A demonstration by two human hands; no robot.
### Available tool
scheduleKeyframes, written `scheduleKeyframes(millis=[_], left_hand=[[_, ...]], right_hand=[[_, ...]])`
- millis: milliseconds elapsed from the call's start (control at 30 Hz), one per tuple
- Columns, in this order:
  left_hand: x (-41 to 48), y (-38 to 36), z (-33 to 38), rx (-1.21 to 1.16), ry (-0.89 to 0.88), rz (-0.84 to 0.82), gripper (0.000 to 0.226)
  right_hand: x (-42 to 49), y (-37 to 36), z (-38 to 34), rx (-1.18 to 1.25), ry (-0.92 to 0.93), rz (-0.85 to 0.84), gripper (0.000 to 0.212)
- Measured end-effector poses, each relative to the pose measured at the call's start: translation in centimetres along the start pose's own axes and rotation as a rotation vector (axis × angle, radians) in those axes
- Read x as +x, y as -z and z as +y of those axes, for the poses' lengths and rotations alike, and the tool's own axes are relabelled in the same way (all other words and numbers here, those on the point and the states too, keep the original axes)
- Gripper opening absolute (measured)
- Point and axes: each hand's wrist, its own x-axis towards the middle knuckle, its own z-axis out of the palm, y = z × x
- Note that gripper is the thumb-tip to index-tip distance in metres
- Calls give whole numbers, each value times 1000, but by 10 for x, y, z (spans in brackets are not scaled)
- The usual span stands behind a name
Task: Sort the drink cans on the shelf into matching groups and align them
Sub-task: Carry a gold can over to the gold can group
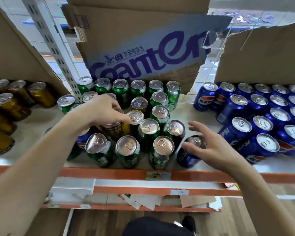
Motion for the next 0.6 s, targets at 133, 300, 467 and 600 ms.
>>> scheduleKeyframes(millis=[133,300,467,600], left_hand=[[-26,31,9,-419,1,59,13],[-39,21,8,-1260,16,-16,29],[-46,-19,12,-1803,71,-312,50],[-49,-37,22,-1869,28,-401,60]], right_hand=[[-12,-11,19,73,-22,-29,97],[-12,-27,34,213,-34,164,75],[-19,-18,32,501,-33,266,56],[-26,4,23,739,-9,335,52]])
